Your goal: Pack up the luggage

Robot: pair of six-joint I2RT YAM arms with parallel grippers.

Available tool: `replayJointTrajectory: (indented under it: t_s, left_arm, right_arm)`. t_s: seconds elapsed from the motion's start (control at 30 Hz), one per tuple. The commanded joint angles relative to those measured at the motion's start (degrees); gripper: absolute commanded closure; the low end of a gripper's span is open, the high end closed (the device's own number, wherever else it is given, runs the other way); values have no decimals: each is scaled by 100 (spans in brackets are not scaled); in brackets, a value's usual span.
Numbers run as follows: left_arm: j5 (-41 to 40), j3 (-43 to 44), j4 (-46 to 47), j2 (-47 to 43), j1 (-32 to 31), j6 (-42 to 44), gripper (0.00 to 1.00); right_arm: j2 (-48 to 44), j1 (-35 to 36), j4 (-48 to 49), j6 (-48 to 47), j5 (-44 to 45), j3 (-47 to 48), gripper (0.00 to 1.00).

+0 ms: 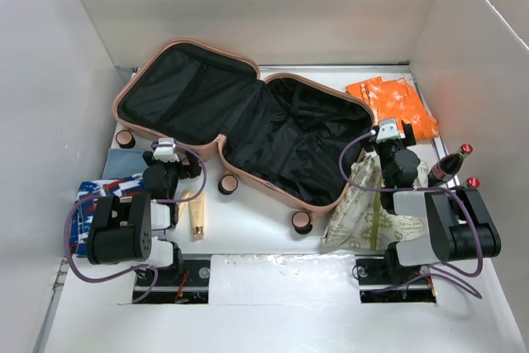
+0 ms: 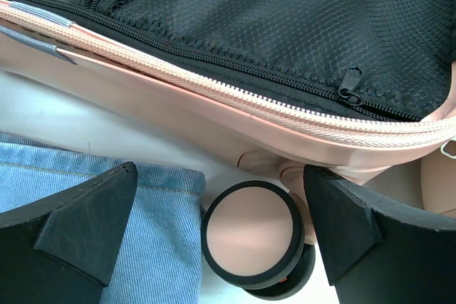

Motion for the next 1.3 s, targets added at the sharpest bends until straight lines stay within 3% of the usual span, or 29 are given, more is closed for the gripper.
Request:
replayJointTrajectory:
  t_s: [0.0, 0.17, 0.23, 0.27, 0.3, 0.33, 0.37, 0.43, 0.53, 0.6, 0.67, 0.77, 0.8, 0.87, 0.93, 1.1, 1.27]
  left_arm:
    - [273, 200, 1590, -101, -52, -13, 0]
    - [214, 52, 2019, -171, -52, -125, 0]
    - [928, 85, 1707, -547, 114, -13, 0]
    - [1899, 278, 443, -1272, 324, 214, 0]
    - [2065, 567, -344, -1636, 326, 486, 0]
    - [2624, 1309, -1892, -2092, 326, 1568, 0]
    - [2630, 1734, -2647, -2183, 326, 1579, 0]
    - [2946, 2786, -3644, -2184, 326, 2655, 0]
    - [2471, 3774, -4875, -1781, 256, 2371, 0]
    - [2471, 4680, -5552, -1413, 186, 2204, 0]
    - [2471, 4797, -5433, -1411, 63, 1879, 0]
    - [2901, 4744, -5160, -1587, 63, 1553, 0]
    - [3041, 4675, -5160, -1674, 63, 1552, 0]
    - [3446, 4604, -5063, -1675, 63, 1552, 0]
    - [3605, 4604, -5116, -1605, 63, 1552, 0]
    - [3026, 4596, -5432, -1420, -472, 2077, 0]
    - [2770, 4384, -5195, -1367, -676, 2134, 0]
  right_arm:
    - [2, 63, 152, 89, -104, 115, 0]
    - [2, 63, 152, 89, -226, 115, 0]
    - [-529, 63, -703, -181, -585, 499, 0]
    - [-795, 63, -1396, -279, -700, 772, 0]
    - [-1041, 124, -2039, -358, -701, 1044, 0]
    - [-1427, 263, -2698, -446, -640, 1447, 0]
    - [-1596, 334, -2887, -525, -640, 1634, 0]
    - [-1851, 579, -3447, -718, -342, 2055, 0]
    - [-1923, 896, -4406, -1446, 507, 3390, 0]
    - [-1486, 1230, -5715, -2182, 1158, 4660, 0]
    - [-1142, 1537, -6811, -2337, 2537, 5473, 0]
    - [-667, 1610, -7981, -672, 3972, 6976, 0]
    - [-588, 1314, -9248, 29, 3487, 7728, 0]
    - [-473, 725, -10276, 657, 1543, 8313, 0]
    - [-167, -146, -11498, 1717, 1041, 8884, 0]
    - [-33, -1245, -12652, 2374, 688, 8799, 0]
    - [-94, -1572, -13303, 2856, 1266, 9080, 0]
